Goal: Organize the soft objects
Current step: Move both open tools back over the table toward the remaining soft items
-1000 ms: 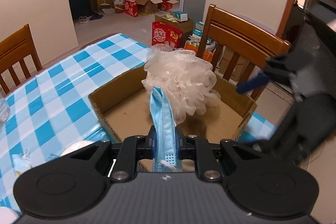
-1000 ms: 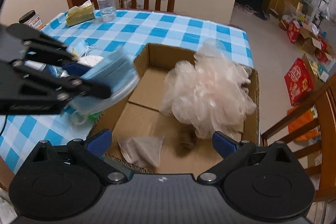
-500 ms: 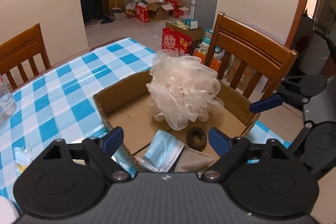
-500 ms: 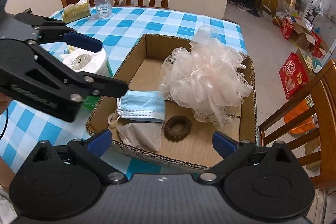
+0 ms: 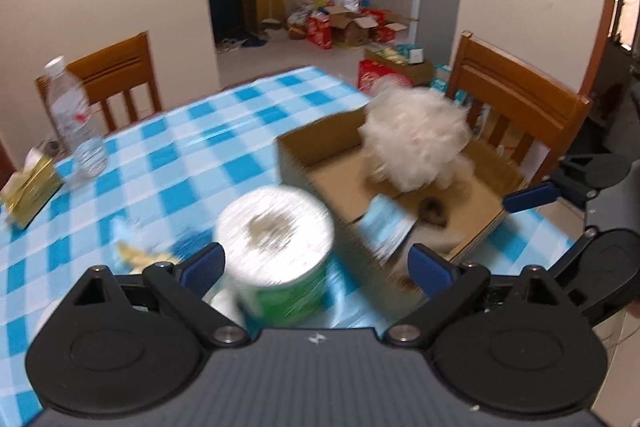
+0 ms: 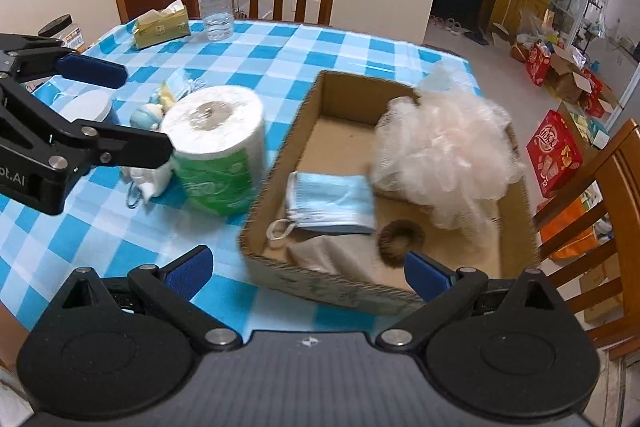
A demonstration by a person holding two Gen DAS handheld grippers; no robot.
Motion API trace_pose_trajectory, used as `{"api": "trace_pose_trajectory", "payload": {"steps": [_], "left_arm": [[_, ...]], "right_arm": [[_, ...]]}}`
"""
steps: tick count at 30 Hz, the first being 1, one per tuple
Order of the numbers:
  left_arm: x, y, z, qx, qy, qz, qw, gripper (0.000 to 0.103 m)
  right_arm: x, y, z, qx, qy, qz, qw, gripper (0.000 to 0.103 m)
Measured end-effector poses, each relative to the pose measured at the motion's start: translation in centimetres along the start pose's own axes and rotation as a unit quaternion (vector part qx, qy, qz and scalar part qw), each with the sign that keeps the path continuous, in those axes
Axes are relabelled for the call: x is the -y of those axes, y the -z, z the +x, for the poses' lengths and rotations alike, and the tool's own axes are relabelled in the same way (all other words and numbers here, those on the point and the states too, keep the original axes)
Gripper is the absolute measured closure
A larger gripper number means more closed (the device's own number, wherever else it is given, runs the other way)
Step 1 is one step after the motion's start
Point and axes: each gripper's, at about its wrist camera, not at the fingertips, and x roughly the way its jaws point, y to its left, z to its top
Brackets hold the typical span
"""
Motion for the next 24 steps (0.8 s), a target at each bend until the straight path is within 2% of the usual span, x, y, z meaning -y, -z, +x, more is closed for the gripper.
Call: {"api": "trace_pose_trajectory", "payload": {"steps": [7,13,19,24], "left_arm": [[-5.0,4.0,-1.4,-0.033,-0.026,-0.014,0.9990,0.005],[-8.5,6.7,-2.4,-0.055,-0.043,0.005,0.9975,0.005],[-11.3,8.0,-3.3,-0.064,-0.039,0.032,0.9966,0.005],[-14.2,8.1,-3.8,-0.073,-0.015,0.062,0.9953,0.005]], "right_arm": [[-4.6,0.6,1.7,-0.008,0.000,0.040,0.999,0.000],[-8.9,0.6,4.7,-0.018,0.015,0.082,0.996,0.000],[-12.7,-0.3,7.6,-0.015,0.037,0.115,0.993,0.000],[-14.9,-1.7,10.1,-0.014,0.056,0.157,0.986,0.000]]}}
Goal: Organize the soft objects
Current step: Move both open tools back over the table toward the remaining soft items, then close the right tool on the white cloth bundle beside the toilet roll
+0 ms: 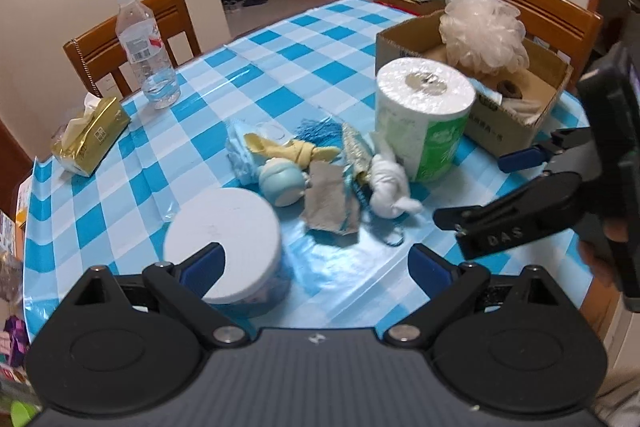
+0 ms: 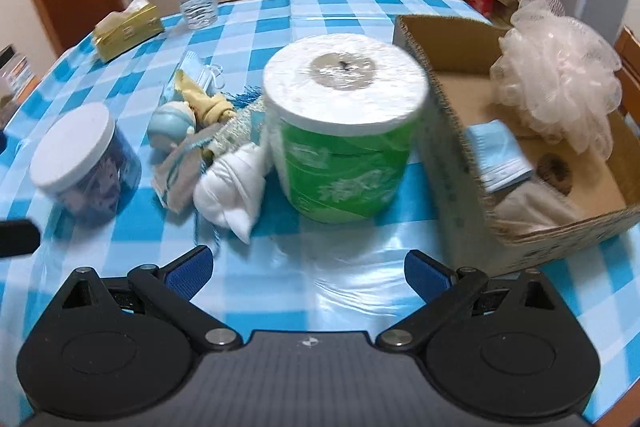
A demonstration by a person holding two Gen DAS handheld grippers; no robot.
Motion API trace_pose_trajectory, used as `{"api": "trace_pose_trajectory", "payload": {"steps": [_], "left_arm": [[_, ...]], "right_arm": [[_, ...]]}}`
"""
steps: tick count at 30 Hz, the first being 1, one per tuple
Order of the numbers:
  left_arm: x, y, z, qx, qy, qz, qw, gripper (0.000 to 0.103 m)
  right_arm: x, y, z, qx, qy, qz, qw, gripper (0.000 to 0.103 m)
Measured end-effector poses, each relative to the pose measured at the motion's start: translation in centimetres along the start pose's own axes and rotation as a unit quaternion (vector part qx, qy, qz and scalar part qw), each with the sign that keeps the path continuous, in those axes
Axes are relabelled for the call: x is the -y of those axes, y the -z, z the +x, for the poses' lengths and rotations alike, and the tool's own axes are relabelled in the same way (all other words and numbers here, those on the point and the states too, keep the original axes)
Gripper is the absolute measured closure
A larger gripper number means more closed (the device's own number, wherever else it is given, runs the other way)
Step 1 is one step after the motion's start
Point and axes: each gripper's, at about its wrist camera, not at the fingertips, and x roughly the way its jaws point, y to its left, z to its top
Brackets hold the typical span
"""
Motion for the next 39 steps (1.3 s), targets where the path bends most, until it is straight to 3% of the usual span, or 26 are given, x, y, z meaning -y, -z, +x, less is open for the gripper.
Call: {"api": "trace_pose_trajectory", "payload": {"steps": [4,9,21,31,36,39], "left_arm": [[-2.4,-0.2,0.6,-0.013,0.022,0.016,0.9995,0.005],[-4.2,-1.0,1.6,-0.019,0.022,0.042,0.9987,0.005],[-5.3,-3.5,3.0,0.002,0.032,0.068,0.9971,0.005],[-6.1,-5.0,5.0,0.011,0.037,0.066,0.9971,0.005],[-6.3,-5.8,5.7,0.014,0.036,0.063,0.9973,0.005],[-6.6,-6.2,6.1,0.014,0.036,0.054,0.9978,0.005]], "right_arm": [[-1.5,-0.2,1.1,-0.001,0.012,0.040,0.999,0.000],[-3.2,-0.4,2.2,0.002,0.044,0.066,0.997,0.000],[-4.1,-2.8,4.4,0.011,0.075,0.130,0.989,0.000],[-2.6,-1.1,4.9,-0.016,0.120,0.106,0.987,0.000],[-2.1,-0.3,5.3,-0.026,0.121,0.088,0.988,0.000],[-2.7,-0.4,5.2,-0.011,0.128,0.071,0.989,0.000]]}}
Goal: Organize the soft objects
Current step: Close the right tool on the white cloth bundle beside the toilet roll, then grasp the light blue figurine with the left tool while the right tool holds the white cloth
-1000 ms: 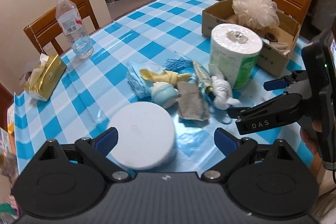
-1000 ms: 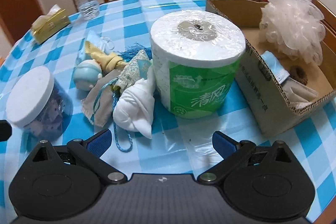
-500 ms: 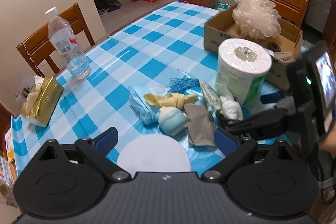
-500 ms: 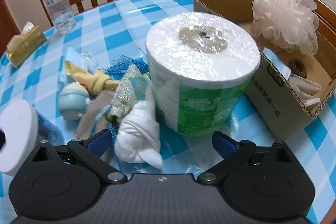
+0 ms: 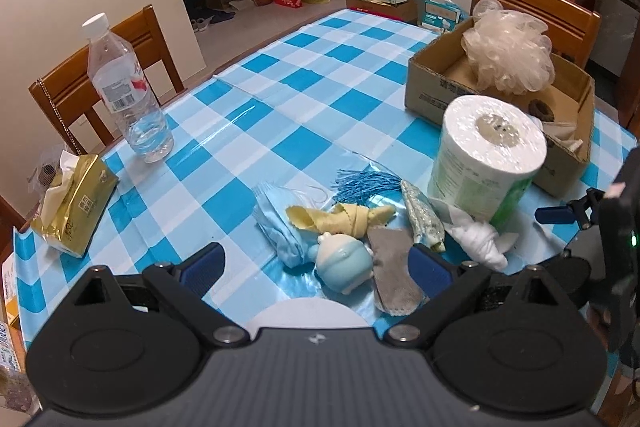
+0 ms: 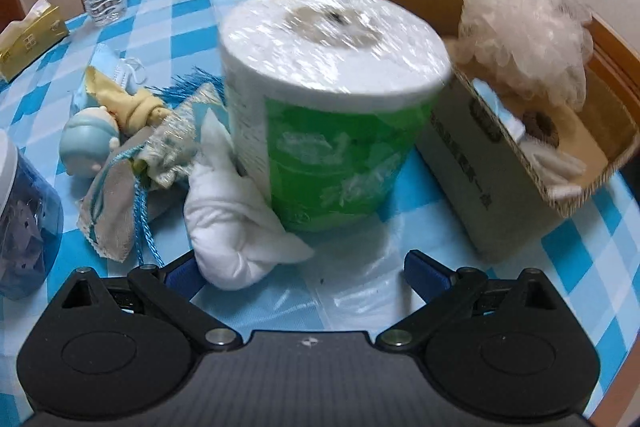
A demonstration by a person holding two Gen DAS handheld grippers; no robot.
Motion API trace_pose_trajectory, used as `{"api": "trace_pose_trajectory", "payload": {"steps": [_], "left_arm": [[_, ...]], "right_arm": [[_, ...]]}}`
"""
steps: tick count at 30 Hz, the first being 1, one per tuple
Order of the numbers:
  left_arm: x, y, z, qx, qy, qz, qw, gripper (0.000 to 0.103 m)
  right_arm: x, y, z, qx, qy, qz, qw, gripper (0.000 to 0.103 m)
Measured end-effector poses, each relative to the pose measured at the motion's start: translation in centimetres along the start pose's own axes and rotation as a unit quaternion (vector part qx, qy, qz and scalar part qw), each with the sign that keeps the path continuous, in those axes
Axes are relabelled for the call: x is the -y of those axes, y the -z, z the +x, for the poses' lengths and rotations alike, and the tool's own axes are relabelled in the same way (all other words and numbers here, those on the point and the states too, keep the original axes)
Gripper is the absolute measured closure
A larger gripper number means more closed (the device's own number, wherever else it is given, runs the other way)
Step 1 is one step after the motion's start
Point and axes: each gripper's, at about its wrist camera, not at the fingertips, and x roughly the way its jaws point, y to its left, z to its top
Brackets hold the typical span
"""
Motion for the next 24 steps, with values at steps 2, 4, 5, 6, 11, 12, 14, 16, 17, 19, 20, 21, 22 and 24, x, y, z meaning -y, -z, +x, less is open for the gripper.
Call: {"api": "trace_pose_trajectory", "payload": {"steps": [2,4,5,6,11,12,14,16,17,19,20,21,22,24], "left_arm": [[-0.1,-0.1,0.3,-0.003,-0.001,-0.004,1.0000,0.005],[-0.2,-0.1,0.4,-0.004,-0.001,-0.007,1.0000,0.005],[-0.1,-0.1,0.5,-0.005,0.002,-0.007,1.0000,0.005],[-0.1,-0.1,0.5,-0.005,0.002,-0.006,1.0000,0.005],[0.2,-0.3,0.9,-0.009,0.004,0.000,1.0000,0.005],[0.3,-0.3,0.9,-0.009,0.004,0.001,1.0000,0.005],[0.5,-0.4,1.0,-0.009,0.006,0.004,0.9999,0.005],[0.7,-0.4,1.0,-0.010,0.009,0.005,0.9999,0.005],[0.7,-0.4,1.0,-0.010,0.010,0.006,0.9999,0.005],[0.8,-0.3,1.0,-0.010,0.011,0.007,0.9999,0.005],[0.8,-0.2,1.0,-0.011,0.011,0.008,0.9998,0.005],[0.9,-0.2,1.0,-0.012,0.011,0.009,0.9998,0.005],[0.9,-0.2,1.1,-0.013,0.010,0.010,0.9998,0.005],[0.8,-0.1,1.1,-0.014,0.009,0.011,0.9998,0.005]], "right_arm": [[-0.3,-0.1,0.0,0.007,-0.001,0.002,1.000,0.000],[-0.3,-0.2,0.0,0.007,-0.010,0.014,1.000,0.003],[-0.4,-0.3,0.0,0.005,-0.007,0.013,1.000,0.007],[-0.6,-0.4,0.0,0.002,-0.006,0.008,1.000,0.012],[-1.3,-0.1,-1.1,0.006,-0.027,-0.015,0.999,0.033],[-1.6,0.0,-1.4,0.010,-0.034,-0.024,0.999,0.037],[-2.1,0.1,-1.8,0.019,-0.040,-0.040,0.998,0.050],[-2.4,0.1,-1.8,0.017,-0.045,-0.049,0.998,0.055],[-2.5,0.0,-1.8,0.018,-0.045,-0.049,0.998,0.056],[-2.3,0.1,-1.9,0.017,-0.047,-0.051,0.997,0.057],[-2.3,0.2,-2.0,0.016,-0.048,-0.052,0.997,0.057],[-2.1,0.4,-2.2,0.014,-0.050,-0.054,0.997,0.057],[-2.0,0.6,-2.4,0.011,-0.052,-0.056,0.997,0.057],[-1.7,1.2,-2.8,0.004,-0.060,-0.061,0.996,0.057]]}}
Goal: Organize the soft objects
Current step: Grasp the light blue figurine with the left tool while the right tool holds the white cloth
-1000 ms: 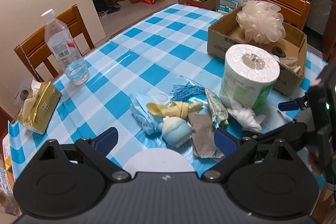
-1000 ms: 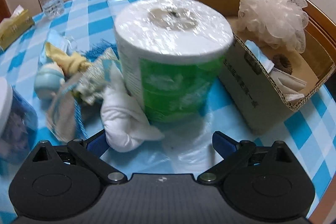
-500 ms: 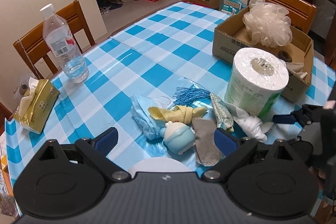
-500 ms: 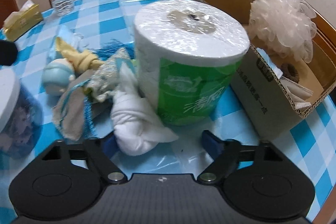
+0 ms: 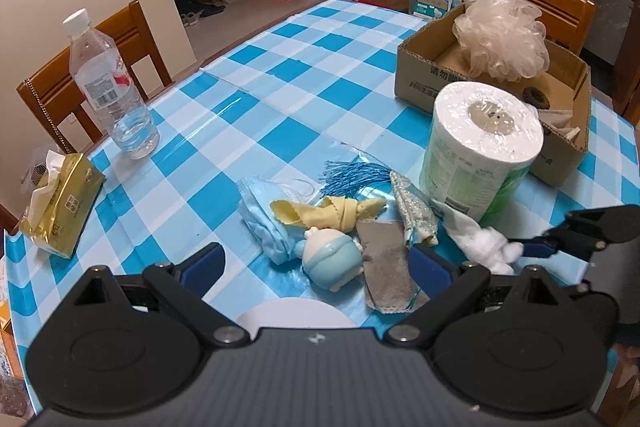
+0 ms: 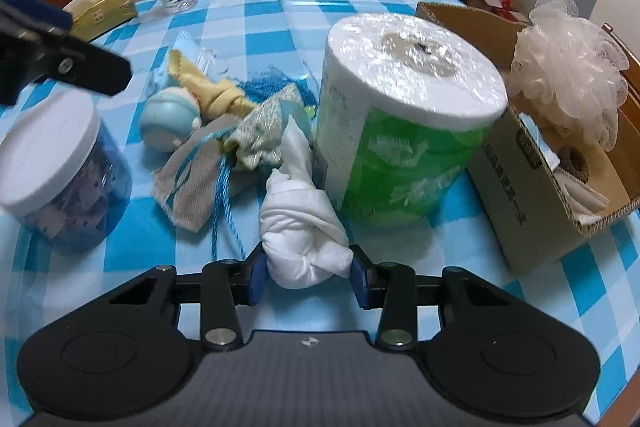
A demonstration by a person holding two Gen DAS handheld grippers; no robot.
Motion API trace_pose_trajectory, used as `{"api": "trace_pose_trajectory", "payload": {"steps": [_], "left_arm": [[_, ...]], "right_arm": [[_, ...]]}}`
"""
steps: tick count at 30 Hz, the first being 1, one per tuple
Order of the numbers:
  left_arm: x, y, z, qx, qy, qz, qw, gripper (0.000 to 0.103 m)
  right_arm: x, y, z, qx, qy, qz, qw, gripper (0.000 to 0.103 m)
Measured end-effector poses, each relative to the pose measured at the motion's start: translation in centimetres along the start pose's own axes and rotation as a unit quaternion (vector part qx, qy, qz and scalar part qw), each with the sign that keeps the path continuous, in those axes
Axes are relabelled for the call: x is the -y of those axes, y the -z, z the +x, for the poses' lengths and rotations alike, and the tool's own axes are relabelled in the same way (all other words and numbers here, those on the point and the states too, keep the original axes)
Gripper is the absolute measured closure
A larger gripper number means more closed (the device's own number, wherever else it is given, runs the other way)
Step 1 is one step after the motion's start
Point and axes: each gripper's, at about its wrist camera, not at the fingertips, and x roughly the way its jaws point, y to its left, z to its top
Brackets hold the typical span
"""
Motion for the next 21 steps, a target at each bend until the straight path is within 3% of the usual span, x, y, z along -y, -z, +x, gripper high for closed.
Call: {"api": "trace_pose_trajectory", "payload": {"steps": [8,16,19,21], "left_arm": [[-1.0,-0.6,0.8,-0.006,-0.003,-0.014,0.9999,0.005],[-3.1,-1.9,3.5,-0.025,0.006,-0.062,0.9977,0.006],[-3.3,-2.0,4.6,-0.041,0.010,-0.075,0.9963,0.012],[-2.8,-2.1,5.1,-0.050,0.019,-0.067,0.9963,0.026]], "right_arm": [[1.0,0.7,0.1,-0.002,-0.022,0.011,1.000,0.055],[1.0,0.9,0.1,0.008,-0.038,0.002,0.999,0.042],[1.1,0.7,0.1,0.006,-0.042,0.007,0.999,0.040],[1.1,0.6,0.2,0.006,-0.045,0.011,0.999,0.039]]}}
